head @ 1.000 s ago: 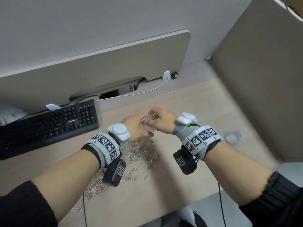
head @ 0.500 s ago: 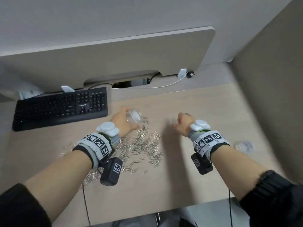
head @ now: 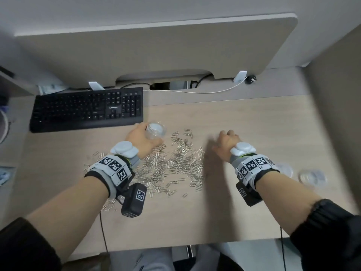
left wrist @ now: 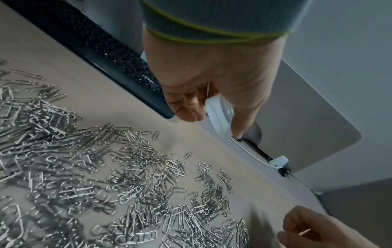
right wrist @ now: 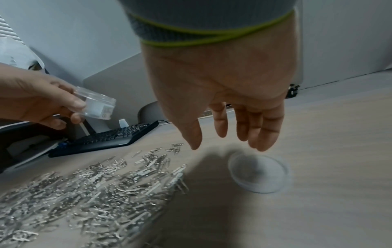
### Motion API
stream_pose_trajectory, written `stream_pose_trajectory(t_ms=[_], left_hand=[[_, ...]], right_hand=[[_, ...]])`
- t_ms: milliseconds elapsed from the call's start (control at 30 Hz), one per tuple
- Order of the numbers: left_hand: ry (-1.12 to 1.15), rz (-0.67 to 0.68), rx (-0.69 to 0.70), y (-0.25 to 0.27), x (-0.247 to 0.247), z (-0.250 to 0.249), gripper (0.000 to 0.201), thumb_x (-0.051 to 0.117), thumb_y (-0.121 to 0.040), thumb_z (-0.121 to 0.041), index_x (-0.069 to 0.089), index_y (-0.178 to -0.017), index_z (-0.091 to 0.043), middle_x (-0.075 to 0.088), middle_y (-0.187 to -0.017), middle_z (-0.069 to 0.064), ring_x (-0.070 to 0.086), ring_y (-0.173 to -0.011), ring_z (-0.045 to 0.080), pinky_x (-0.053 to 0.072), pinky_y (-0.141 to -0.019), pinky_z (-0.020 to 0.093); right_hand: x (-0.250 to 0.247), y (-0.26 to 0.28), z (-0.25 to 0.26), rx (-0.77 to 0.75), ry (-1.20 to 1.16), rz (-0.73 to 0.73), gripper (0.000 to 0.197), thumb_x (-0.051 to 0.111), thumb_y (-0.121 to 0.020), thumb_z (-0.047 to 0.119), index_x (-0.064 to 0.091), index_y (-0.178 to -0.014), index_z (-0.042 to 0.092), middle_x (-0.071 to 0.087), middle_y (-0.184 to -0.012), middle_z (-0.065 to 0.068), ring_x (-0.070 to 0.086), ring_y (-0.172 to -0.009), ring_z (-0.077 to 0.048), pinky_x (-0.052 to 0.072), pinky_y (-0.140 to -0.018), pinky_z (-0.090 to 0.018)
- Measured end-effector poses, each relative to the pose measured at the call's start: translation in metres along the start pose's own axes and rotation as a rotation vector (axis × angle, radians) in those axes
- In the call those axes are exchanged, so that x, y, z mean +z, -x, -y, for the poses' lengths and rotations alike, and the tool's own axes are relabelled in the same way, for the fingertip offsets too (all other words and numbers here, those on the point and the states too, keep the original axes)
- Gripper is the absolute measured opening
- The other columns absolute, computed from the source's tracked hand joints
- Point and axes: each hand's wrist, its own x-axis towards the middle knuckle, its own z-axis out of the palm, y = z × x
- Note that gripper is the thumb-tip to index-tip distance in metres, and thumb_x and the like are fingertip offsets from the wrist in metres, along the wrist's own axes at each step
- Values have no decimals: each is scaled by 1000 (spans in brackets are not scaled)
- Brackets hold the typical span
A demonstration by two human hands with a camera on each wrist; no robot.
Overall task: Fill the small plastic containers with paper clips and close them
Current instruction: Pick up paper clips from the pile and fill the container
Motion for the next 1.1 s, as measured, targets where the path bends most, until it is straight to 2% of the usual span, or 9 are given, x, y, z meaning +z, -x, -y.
stream_pose_trajectory(t_ms=[67,167,267,433,533,667,800,900,1100], left_hand=[[-2,-3,4,-1,-5,10,69,80,-73,-41,51,-131,-17,53,-114,1,58,-99,24,48,-84,35],[8,30,33,-3,-17,29,72,81,-74,-39,49,-134,-14,55,-115,2,58,-100,23,46,-82,33],[37,105,42,-5,-31,51,76,81,-73,-40,47,-137,-16,60,-120,-1,61,-102,21,51,-87,35],[6,120,63,-3,-41,78,70,82,-72,-39,51,-131,-17,57,-121,0,58,-102,21,47,-86,33],[-19,140,77,-1,-43,93,70,81,-74,-38,50,-132,-16,56,-123,2,57,-104,22,46,-87,32],[-46,181,54,4,-45,112,70,79,-76,-38,42,-134,-19,56,-122,0,60,-98,21,51,-82,33],[-81,202,57,7,-44,120,70,78,-77,-35,40,-134,-19,61,-116,-1,62,-93,21,52,-78,33],[-107,233,51,8,-43,126,69,78,-78,-33,39,-132,-19,63,-111,0,63,-86,21,53,-71,31],[-141,259,65,9,-35,123,72,80,-76,-28,35,-131,-17,64,-103,5,65,-76,22,59,-65,35]], right_hand=[[2,7,19,13,-17,33,47,54,-89,48,47,-117,11,52,-115,-13,60,-97,-36,47,-75,-40],[12,20,47,81,82,104,56,51,-90,58,45,-122,13,57,-116,-12,59,-102,-33,42,-74,-38],[30,25,75,153,-2,143,66,57,-84,63,43,-126,14,55,-119,-12,58,-101,-31,41,-72,-37],[54,21,135,135,-40,152,90,59,-78,71,30,-140,13,41,-137,-15,57,-115,-38,49,-89,-46],[64,22,170,63,14,139,92,66,-77,65,29,-139,9,35,-137,-16,58,-111,-36,52,-88,-44],[82,23,201,28,135,60,65,72,-84,32,36,-132,8,44,-122,-13,62,-95,-28,44,-66,-35],[73,15,199,-36,59,181,50,61,-89,14,38,-132,9,47,-125,-15,63,-101,-33,54,-83,-42],[61,14,193,-64,-43,216,39,55,-92,11,46,-130,8,54,-124,-15,61,-107,-31,53,-92,-40],[35,27,182,48,-400,201,17,56,-92,2,67,-103,8,68,-102,-12,72,-80,-29,61,-68,-39]])
